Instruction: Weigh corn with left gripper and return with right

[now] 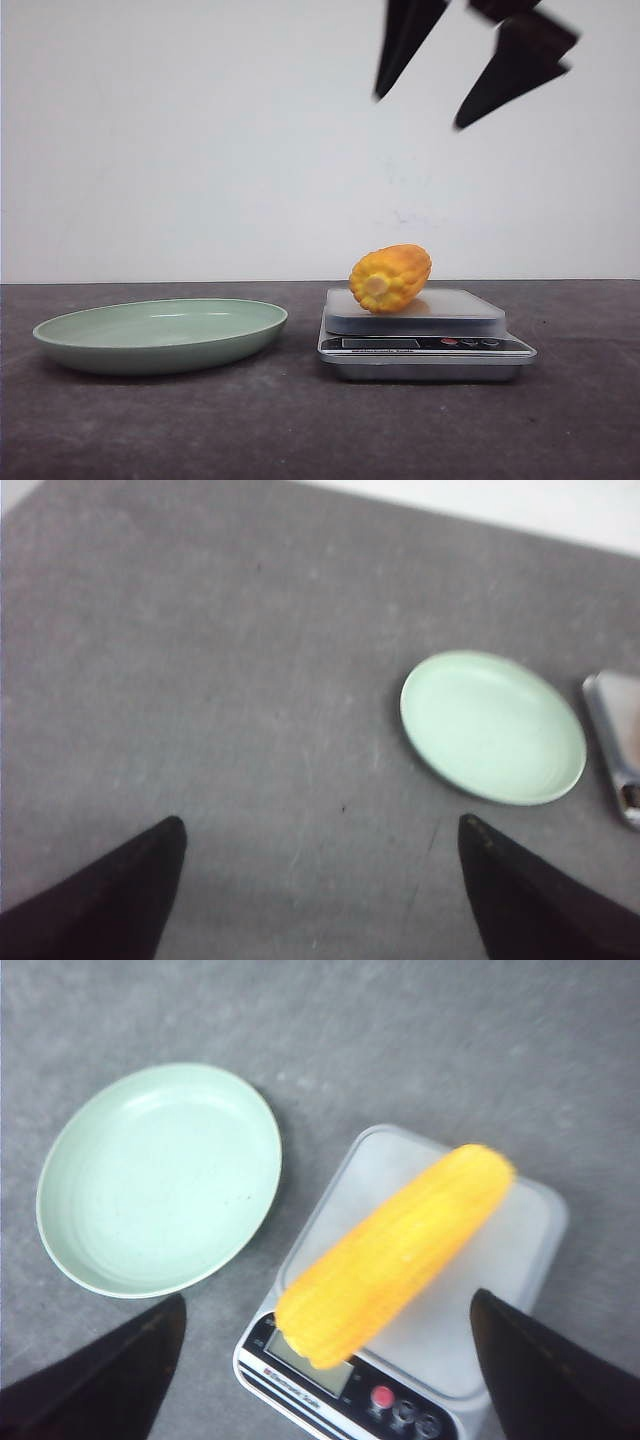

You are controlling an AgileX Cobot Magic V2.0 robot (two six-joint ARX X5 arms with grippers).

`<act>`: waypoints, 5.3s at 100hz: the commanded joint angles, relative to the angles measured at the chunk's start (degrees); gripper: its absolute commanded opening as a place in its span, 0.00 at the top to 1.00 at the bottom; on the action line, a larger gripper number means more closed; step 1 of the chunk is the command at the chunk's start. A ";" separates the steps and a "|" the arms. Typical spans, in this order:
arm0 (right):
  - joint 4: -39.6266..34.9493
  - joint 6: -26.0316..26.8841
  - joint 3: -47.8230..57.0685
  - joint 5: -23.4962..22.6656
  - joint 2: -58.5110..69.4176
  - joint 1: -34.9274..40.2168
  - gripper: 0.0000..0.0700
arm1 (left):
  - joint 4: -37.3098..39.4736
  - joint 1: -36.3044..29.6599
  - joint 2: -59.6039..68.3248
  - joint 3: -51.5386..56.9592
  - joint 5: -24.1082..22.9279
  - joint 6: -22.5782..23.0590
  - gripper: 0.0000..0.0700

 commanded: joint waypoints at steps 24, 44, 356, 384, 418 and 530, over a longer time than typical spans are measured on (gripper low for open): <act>2.75 4.98 2.29 1.95 9.20 1.09 0.18 | 0.48 -0.04 -0.20 -5.60 3.74 0.35 0.27; 3.06 5.92 2.32 1.90 13.20 1.11 0.17 | 0.66 -0.04 -0.20 -5.66 3.76 0.17 0.27; -2.73 4.81 30.97 3.50 40.46 15.74 1.00 | 0.07 -0.04 -0.22 -5.64 5.05 -1.55 0.27; -1.66 6.91 30.97 3.06 42.18 16.83 1.00 | 0.00 -0.04 -0.22 -5.64 5.03 -1.53 0.27; -0.20 7.23 30.97 3.02 42.86 17.59 0.34 | 0.04 -0.04 -0.22 -5.64 5.03 -1.51 0.27; -31.15 -4.11 50.73 9.27 12.11 0.24 0.24 | 0.35 -0.04 -0.22 -5.64 5.03 -0.85 0.27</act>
